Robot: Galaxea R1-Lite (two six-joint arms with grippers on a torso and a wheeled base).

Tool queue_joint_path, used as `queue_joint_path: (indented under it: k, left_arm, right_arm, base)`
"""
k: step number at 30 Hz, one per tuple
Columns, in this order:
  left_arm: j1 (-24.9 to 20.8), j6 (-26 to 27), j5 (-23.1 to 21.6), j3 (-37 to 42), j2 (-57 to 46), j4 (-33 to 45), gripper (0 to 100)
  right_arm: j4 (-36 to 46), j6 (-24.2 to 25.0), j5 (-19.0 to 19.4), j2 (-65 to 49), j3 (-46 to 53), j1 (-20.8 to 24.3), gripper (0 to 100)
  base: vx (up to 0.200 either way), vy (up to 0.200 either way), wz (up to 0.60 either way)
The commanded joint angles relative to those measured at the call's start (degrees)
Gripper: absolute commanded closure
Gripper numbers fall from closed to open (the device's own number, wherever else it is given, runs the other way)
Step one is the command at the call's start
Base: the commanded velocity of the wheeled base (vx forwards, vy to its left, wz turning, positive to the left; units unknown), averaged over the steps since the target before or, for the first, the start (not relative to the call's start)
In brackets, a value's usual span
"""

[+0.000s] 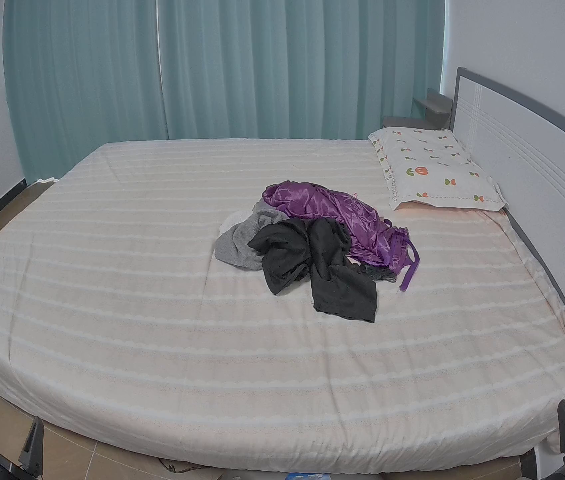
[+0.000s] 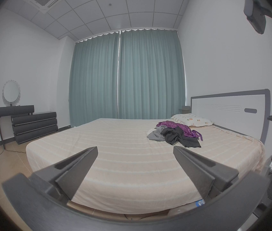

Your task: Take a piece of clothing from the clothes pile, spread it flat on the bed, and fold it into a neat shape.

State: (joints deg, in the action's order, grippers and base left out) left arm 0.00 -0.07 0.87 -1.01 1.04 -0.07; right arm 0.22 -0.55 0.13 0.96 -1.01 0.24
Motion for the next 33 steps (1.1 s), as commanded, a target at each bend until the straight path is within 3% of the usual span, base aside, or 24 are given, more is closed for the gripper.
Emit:
queue_joint_path:
  k: [1, 6, 9, 10, 14, 20, 27, 33]
  left_arm:
    - [0.0, 0.0, 0.0, 1.0, -1.0, 0.0, 0]
    - [0.0, 0.0, 0.0, 1.0, -1.0, 0.0, 0]
    - [0.0, 0.0, 0.0, 1.0, -1.0, 0.0, 0]
    - [0.0, 0.0, 0.0, 1.0, -1.0, 0.0, 0]
    - [0.0, 0.0, 0.0, 1.0, -1.0, 0.0, 0]
    - [0.0, 0.0, 0.0, 1.0, -1.0, 0.0, 0]
    - [0.0, 0.0, 0.0, 1.0, -1.0, 0.0, 0]
    - [0.0, 0.0, 0.0, 1.0, -1.0, 0.0, 0]
  right_arm:
    - [0.0, -0.1, 0.0, -1.0, 0.8, 0.0, 0]
    - [-0.6, 0.4, 0.2, -1.0, 0.3, 0.0, 0]
    - [-2.0, 1.5, 0.5, 1.9, -6.9, 0.4, 0]
    - [-0.9, 2.8, 0.9, 8.1, -12.2, 0.4, 0]
    - [-0.8, 0.7, 5.5, 16.9, -8.6, 1.4, 0]
    - [-7.3, 2.9, 10.6, 36.2, -9.3, 3.6, 0]
    - [-18.5, 4.2, 10.8, 58.0, -11.9, 7.0, 0]
    - [-26.7, 11.2, 10.6, 81.0, -21.0, 11.1, 0]
  base:
    - [0.000, 0.000, 0.00]
    - [0.000, 0.000, 0.00]
    - [0.000, 0.000, 0.00]
    - [0.000, 0.000, 0.00]
    - [0.000, 0.000, 0.00]
    - [0.000, 0.000, 0.00]
    - [0.000, 0.000, 0.00]
    - [0.000, 0.000, 0.00]
